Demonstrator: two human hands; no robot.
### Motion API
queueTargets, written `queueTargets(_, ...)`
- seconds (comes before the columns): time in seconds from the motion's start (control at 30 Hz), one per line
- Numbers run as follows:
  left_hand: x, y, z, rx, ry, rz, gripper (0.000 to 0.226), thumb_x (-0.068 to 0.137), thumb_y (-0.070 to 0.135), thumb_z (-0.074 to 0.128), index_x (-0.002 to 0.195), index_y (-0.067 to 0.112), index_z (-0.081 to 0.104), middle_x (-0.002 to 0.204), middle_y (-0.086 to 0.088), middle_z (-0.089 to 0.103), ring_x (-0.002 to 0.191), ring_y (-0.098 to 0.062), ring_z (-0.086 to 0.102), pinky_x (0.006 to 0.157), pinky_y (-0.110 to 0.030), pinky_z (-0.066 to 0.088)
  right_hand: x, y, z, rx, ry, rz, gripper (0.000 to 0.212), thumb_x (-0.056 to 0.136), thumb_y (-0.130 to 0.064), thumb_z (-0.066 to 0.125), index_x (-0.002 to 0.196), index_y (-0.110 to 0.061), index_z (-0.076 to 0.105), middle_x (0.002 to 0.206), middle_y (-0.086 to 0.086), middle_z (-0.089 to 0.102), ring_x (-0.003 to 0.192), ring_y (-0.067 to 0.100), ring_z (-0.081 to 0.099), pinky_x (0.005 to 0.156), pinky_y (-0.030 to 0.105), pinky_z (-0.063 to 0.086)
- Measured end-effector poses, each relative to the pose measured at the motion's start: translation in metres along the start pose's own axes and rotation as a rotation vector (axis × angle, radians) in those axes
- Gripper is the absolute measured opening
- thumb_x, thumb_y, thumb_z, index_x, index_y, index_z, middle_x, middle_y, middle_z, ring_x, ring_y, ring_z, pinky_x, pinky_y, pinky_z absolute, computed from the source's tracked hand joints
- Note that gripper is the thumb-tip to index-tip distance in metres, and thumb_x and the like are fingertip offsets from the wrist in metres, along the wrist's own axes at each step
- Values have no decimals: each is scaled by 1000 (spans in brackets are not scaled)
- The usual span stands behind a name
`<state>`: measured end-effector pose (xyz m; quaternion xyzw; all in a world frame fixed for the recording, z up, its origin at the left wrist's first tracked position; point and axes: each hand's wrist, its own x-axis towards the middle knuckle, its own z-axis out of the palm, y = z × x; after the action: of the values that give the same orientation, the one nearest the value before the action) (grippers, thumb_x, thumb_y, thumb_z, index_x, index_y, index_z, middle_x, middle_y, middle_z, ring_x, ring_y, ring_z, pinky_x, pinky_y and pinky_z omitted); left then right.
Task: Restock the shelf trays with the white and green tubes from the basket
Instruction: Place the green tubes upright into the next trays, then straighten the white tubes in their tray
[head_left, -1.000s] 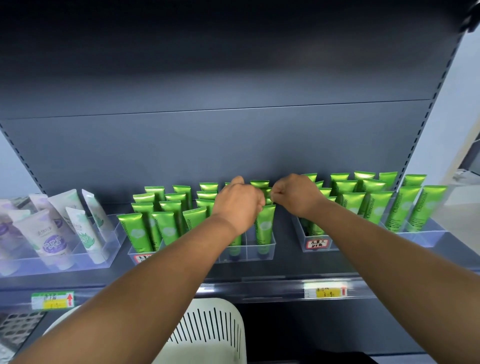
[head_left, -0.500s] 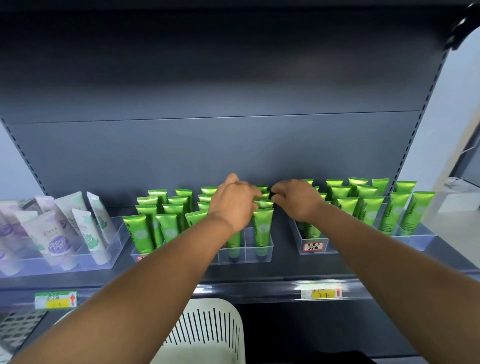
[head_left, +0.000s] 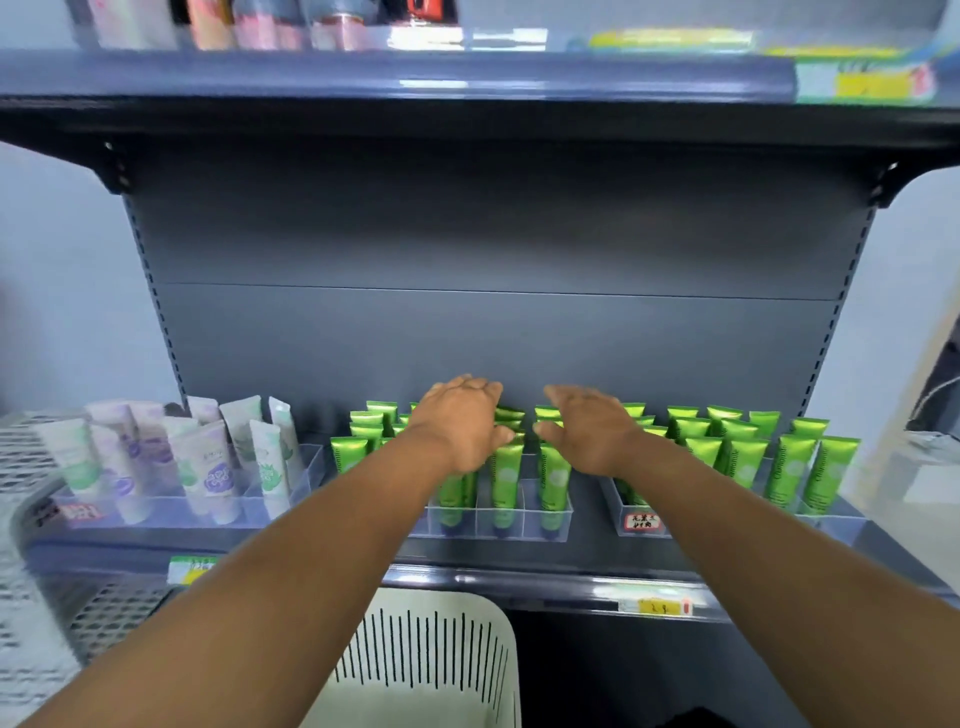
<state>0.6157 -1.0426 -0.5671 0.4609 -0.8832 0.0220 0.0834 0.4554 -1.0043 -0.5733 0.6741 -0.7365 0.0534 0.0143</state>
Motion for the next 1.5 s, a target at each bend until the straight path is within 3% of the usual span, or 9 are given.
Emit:
queueTargets(0.1, -21, -14, -11, 10, 11, -22, 67, 97, 45, 43, 150, 12, 21, 158, -5, 23, 148, -21, 14, 119, -38, 14, -8, -26, -5, 3, 13, -42, 62, 100, -42, 36, 151, -11, 18, 159, 6, 20, 147, 21, 17, 117, 37, 17)
queueTargets(0.5, -72, -118, -33, 83, 4, -167, 68, 98, 48, 38, 151, 11, 19, 158, -7, 22, 148, -22, 14, 118, -39, 16, 19, -145, 1, 7, 15, -184, 63, 101, -45, 32, 151, -11, 16, 159, 6, 19, 149, 23, 12, 120, 38, 11)
queueTargets(1.0, -30, -296, -9, 71, 14, -224, 64, 98, 47, 37, 150, 13, 23, 157, -5, 25, 148, -22, 16, 117, -40, 18, 150, -269, 42, 29, -15, -278, 62, 101, -44, 31, 152, -13, 14, 160, 3, 16, 149, 20, 9, 120, 38, 9)
queueTargets(1.1, -21, -329, -8, 66, 10, -233, 63, 98, 46, 38, 150, 14, 23, 157, -5, 26, 147, -23, 20, 118, -39, 19, 169, -278, 47, 45, -20, -262, 57, 101, -42, 32, 150, -14, 21, 158, 4, 24, 148, 21, 16, 119, 37, 12)
queueTargets(1.2, -12, -353, -5, 36, -23, -246, 60, 97, 42, 43, 148, 14, 30, 154, -6, 33, 142, -24, 31, 117, -39, 25, 179, -284, 49, 76, -26, -224, 51, 100, -39, 39, 145, -16, 33, 150, 5, 39, 140, 25, 33, 115, 37, 23)
queueTargets(1.33, 4, -369, 6, -9, -100, -241, 46, 94, 35, 53, 136, 16, 50, 140, -5, 53, 127, -26, 50, 107, -38, 39, 191, -294, 59, 157, -44, -178, 49, 96, -36, 50, 142, -23, 41, 143, 3, 49, 132, 25, 44, 109, 36, 34)
queueTargets(1.43, 19, -380, 16, -16, -155, -206, 47, 90, 34, 59, 135, 20, 52, 135, -1, 57, 124, -25, 52, 103, -36, 43, 201, -303, 67, 223, -80, -130, 47, 93, -31, 56, 138, -23, 48, 139, 2, 53, 129, 24, 48, 106, 35, 39)
queueTargets(1.5, 27, -387, 21, -2, -199, -175, 43, 88, 34, 63, 128, 19, 57, 127, -1, 62, 118, -26, 55, 99, -36, 46, 207, -309, 71, 213, -96, -104, 31, 91, -27, 58, 122, -21, 60, 124, 3, 61, 118, 26, 54, 95, 33, 46)
